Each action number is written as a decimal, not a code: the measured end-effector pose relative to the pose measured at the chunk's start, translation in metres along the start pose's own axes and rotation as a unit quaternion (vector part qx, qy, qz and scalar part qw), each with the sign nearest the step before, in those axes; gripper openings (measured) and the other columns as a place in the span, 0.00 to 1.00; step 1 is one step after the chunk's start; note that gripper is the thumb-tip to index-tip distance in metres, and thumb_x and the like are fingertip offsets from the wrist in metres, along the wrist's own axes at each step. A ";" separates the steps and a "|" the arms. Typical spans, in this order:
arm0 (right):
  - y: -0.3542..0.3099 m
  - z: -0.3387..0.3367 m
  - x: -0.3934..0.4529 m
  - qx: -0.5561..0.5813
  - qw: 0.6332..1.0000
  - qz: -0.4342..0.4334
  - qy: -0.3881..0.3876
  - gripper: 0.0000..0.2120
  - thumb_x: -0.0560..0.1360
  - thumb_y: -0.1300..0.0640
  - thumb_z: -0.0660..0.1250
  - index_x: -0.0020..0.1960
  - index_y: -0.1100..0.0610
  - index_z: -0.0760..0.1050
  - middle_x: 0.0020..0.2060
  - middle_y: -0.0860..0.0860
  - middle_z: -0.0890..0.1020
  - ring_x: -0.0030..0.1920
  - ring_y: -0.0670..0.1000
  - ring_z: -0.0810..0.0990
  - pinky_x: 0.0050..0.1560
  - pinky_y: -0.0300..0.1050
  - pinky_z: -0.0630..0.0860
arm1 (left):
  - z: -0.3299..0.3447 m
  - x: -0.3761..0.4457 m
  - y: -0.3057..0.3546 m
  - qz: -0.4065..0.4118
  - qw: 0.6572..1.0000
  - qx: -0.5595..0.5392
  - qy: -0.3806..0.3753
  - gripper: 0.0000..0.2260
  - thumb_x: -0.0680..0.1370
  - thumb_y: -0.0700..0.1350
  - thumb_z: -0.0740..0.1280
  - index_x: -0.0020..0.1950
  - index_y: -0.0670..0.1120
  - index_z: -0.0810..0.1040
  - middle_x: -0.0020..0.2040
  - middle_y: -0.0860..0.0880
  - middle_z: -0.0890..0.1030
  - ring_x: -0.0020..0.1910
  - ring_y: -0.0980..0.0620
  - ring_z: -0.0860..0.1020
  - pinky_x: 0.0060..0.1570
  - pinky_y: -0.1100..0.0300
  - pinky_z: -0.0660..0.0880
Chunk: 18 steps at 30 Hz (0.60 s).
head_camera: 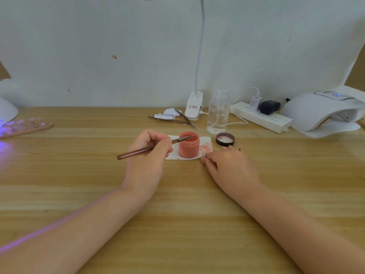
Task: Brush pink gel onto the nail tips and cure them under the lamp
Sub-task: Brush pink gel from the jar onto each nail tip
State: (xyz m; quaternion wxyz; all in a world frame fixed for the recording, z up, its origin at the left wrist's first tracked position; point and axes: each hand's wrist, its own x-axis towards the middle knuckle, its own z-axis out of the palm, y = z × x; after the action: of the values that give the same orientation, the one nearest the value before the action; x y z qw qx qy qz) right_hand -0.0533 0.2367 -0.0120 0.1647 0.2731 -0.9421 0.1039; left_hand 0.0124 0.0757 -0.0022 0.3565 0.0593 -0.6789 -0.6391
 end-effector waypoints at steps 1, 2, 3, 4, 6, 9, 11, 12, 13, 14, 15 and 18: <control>0.000 0.000 0.000 0.002 1.000 -0.006 0.007 0.16 0.81 0.47 0.54 0.45 0.51 0.77 0.41 0.49 0.79 0.46 0.51 0.77 0.54 0.50 0.72 | 0.000 0.000 0.000 0.000 1.000 0.000 -0.001 0.11 0.75 0.34 0.65 0.36 0.47 0.76 0.29 0.54 0.78 0.31 0.59 0.74 0.33 0.69 0.72; 0.001 0.001 0.000 0.009 1.000 -0.011 0.014 0.15 0.80 0.47 0.55 0.45 0.51 0.77 0.40 0.49 0.79 0.44 0.51 0.77 0.53 0.49 0.72 | 0.000 -0.001 0.001 0.000 1.000 0.000 -0.002 0.11 0.75 0.34 0.65 0.36 0.47 0.76 0.29 0.54 0.78 0.31 0.59 0.74 0.33 0.69 0.72; 0.002 0.001 -0.001 0.023 0.999 -0.016 0.024 0.15 0.80 0.47 0.56 0.44 0.52 0.77 0.38 0.49 0.79 0.42 0.51 0.76 0.51 0.49 0.72 | 0.000 -0.001 0.001 0.001 1.000 0.000 -0.004 0.10 0.75 0.34 0.65 0.37 0.47 0.76 0.29 0.54 0.78 0.31 0.60 0.74 0.33 0.69 0.72; 0.002 0.001 -0.001 0.048 0.998 -0.020 0.041 0.14 0.79 0.48 0.58 0.43 0.53 0.78 0.37 0.48 0.79 0.40 0.51 0.76 0.50 0.49 0.73 | 0.000 -0.002 0.003 0.007 1.000 0.001 -0.007 0.10 0.75 0.34 0.66 0.37 0.47 0.76 0.29 0.54 0.78 0.31 0.60 0.74 0.33 0.69 0.72; 0.003 0.001 -0.004 0.112 0.988 -0.026 0.100 0.10 0.77 0.51 0.64 0.43 0.54 0.81 0.33 0.48 0.81 0.35 0.51 0.76 0.49 0.51 0.75 | -0.001 -0.003 0.006 0.036 0.999 0.014 -0.024 0.09 0.75 0.35 0.66 0.37 0.46 0.75 0.30 0.55 0.78 0.31 0.61 0.74 0.34 0.70 0.72; 0.003 -0.002 -0.007 0.215 0.962 -0.010 0.165 0.04 0.73 0.56 0.71 0.44 0.56 0.82 0.33 0.47 0.82 0.32 0.47 0.76 0.44 0.51 0.77 | -0.002 -0.009 0.010 0.091 0.992 0.055 -0.074 0.03 0.72 0.41 0.66 0.38 0.46 0.75 0.33 0.56 0.78 0.33 0.62 0.73 0.34 0.72 0.70; 0.003 -0.003 -0.006 0.288 0.943 0.018 0.163 0.03 0.73 0.57 0.71 0.44 0.56 0.82 0.33 0.47 0.83 0.34 0.48 0.78 0.44 0.52 0.77 | -0.002 -0.013 0.011 0.120 0.984 0.083 -0.099 0.03 0.72 0.41 0.66 0.39 0.48 0.75 0.34 0.59 0.78 0.33 0.63 0.73 0.34 0.74 0.68; 0.003 -0.003 -0.005 0.317 0.935 0.030 0.158 0.03 0.73 0.57 0.71 0.44 0.56 0.82 0.33 0.47 0.82 0.35 0.48 0.79 0.45 0.52 0.77 | -0.001 -0.015 0.011 0.138 0.979 0.100 -0.109 0.04 0.72 0.41 0.66 0.39 0.49 0.75 0.34 0.59 0.78 0.33 0.63 0.73 0.34 0.75 0.67; 0.004 -0.003 -0.004 0.339 0.927 0.036 0.155 0.03 0.73 0.58 0.71 0.44 0.56 0.82 0.33 0.45 0.82 0.35 0.47 0.79 0.46 0.53 0.77 | -0.001 -0.017 0.011 0.157 0.973 0.117 -0.118 0.05 0.73 0.40 0.66 0.40 0.49 0.75 0.35 0.59 0.77 0.33 0.64 0.73 0.35 0.75 0.67; 0.004 -0.003 -0.003 0.357 0.921 0.037 0.152 0.03 0.73 0.58 0.71 0.45 0.56 0.82 0.33 0.44 0.81 0.35 0.46 0.79 0.47 0.53 0.77 | -0.001 -0.018 0.012 0.176 0.967 0.134 -0.124 0.05 0.73 0.39 0.66 0.40 0.49 0.74 0.37 0.58 0.78 0.34 0.64 0.74 0.36 0.75 0.67; 0.003 -0.003 -0.003 0.370 0.917 0.035 0.147 0.03 0.73 0.58 0.71 0.45 0.56 0.82 0.33 0.43 0.81 0.35 0.45 0.79 0.49 0.55 0.76 | -0.001 -0.019 0.012 0.191 0.962 0.148 -0.127 0.06 0.73 0.39 0.67 0.41 0.50 0.74 0.38 0.57 0.78 0.35 0.64 0.74 0.37 0.75 0.68; 0.002 0.000 -0.003 0.387 0.911 0.025 0.140 0.02 0.74 0.58 0.71 0.45 0.55 0.82 0.33 0.42 0.81 0.35 0.44 0.79 0.51 0.58 0.75 | 0.000 -0.020 0.011 0.213 0.955 0.165 -0.127 0.05 0.73 0.40 0.68 0.42 0.49 0.75 0.41 0.55 0.78 0.37 0.64 0.75 0.39 0.75 0.67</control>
State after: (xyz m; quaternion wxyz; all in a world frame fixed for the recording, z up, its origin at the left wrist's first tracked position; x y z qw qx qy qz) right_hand -0.0524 0.2401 -0.0131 0.1738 0.2748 -0.8018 0.5014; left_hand 0.0310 0.0885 -0.0006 0.3803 -0.1100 -0.8115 -0.4298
